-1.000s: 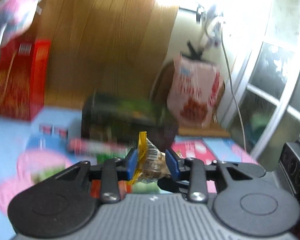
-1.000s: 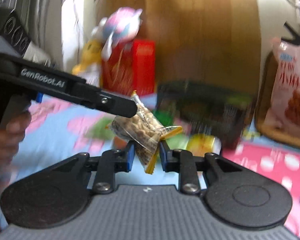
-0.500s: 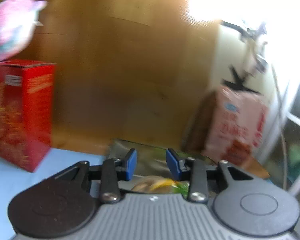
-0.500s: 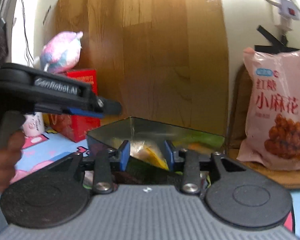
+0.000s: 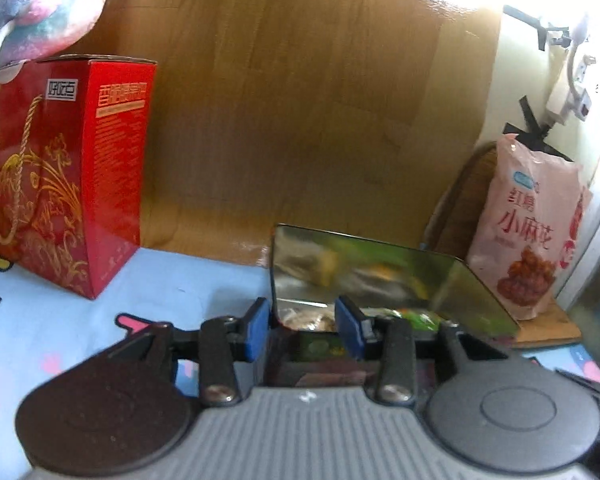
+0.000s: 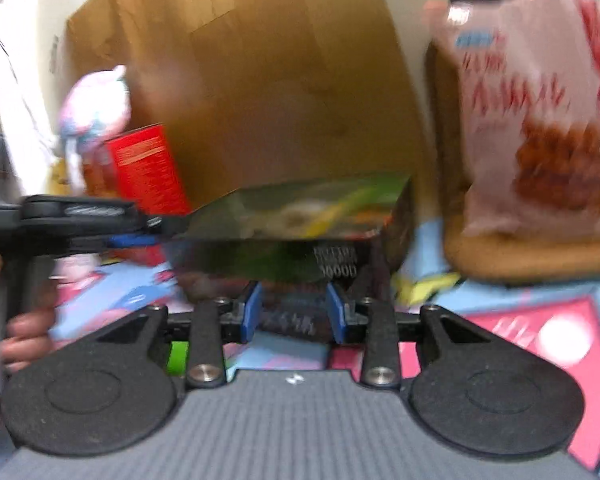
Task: Organize snacks
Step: 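Carry the nut bag over the tin and open the right tool, then withdraw the right tool from the tin back over the snacks, then grasp the green cracker packet with the left tool, then carry the cracker packet over the tin and open the left tool, then withdraw the left tool back over the remaining snacks, then move the right tool to the yellow-lidded cup and close on it, then lift the cup over the tin and open the right tool, then bring the right tool back to the light green wafer pack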
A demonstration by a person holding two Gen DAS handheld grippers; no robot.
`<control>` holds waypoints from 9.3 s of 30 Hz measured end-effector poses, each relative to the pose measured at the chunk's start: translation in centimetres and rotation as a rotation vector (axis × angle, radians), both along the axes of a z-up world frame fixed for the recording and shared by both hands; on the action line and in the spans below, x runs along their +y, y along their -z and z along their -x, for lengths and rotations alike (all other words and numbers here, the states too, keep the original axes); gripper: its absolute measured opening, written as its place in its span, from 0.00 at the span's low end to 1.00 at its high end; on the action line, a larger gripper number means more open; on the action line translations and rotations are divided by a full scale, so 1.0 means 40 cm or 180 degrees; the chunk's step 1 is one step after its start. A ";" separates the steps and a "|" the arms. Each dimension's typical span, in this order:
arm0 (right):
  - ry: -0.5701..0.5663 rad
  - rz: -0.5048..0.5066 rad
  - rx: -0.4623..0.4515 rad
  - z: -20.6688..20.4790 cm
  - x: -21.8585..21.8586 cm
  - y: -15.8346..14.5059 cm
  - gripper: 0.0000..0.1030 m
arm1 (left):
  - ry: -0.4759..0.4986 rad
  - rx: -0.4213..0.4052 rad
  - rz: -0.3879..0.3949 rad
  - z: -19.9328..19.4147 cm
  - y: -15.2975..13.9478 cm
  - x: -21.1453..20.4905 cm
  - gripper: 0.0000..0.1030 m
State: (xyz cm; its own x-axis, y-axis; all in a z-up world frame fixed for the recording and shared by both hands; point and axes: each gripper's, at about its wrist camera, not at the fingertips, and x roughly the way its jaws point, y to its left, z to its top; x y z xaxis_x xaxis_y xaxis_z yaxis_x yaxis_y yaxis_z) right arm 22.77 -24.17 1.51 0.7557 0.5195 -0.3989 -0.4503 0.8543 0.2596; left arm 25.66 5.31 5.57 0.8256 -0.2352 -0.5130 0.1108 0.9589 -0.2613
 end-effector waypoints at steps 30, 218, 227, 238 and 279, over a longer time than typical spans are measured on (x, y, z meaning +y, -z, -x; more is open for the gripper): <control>-0.1102 0.0230 0.0373 0.164 0.160 -0.003 0.45 | 0.0110 0.0332 0.0306 0.351 0.088 0.086 0.33; -0.1194 0.0773 -0.0027 0.467 0.079 0.047 0.48 | 0.0644 0.0617 0.0561 0.510 0.071 -0.042 0.47; -0.1272 0.0730 -0.0261 0.444 0.127 0.006 0.48 | 0.0538 0.0509 0.0887 0.474 0.040 0.054 0.37; -0.0989 0.0823 -0.0650 0.244 0.175 -0.111 0.48 | 0.0628 -0.0005 0.0727 0.224 -0.100 0.048 0.37; -0.1695 0.0547 0.0312 0.189 0.358 -0.005 0.73 | -0.0186 0.0375 0.0948 0.365 0.104 0.365 0.44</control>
State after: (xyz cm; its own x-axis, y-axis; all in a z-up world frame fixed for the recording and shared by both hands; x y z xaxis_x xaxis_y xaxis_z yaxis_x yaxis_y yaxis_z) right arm 15.22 -9.84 1.72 0.3623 0.7402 -0.5664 -0.8113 0.5496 0.1992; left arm 11.05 19.92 1.41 0.7811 -0.3432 -0.5217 0.0101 0.8422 -0.5390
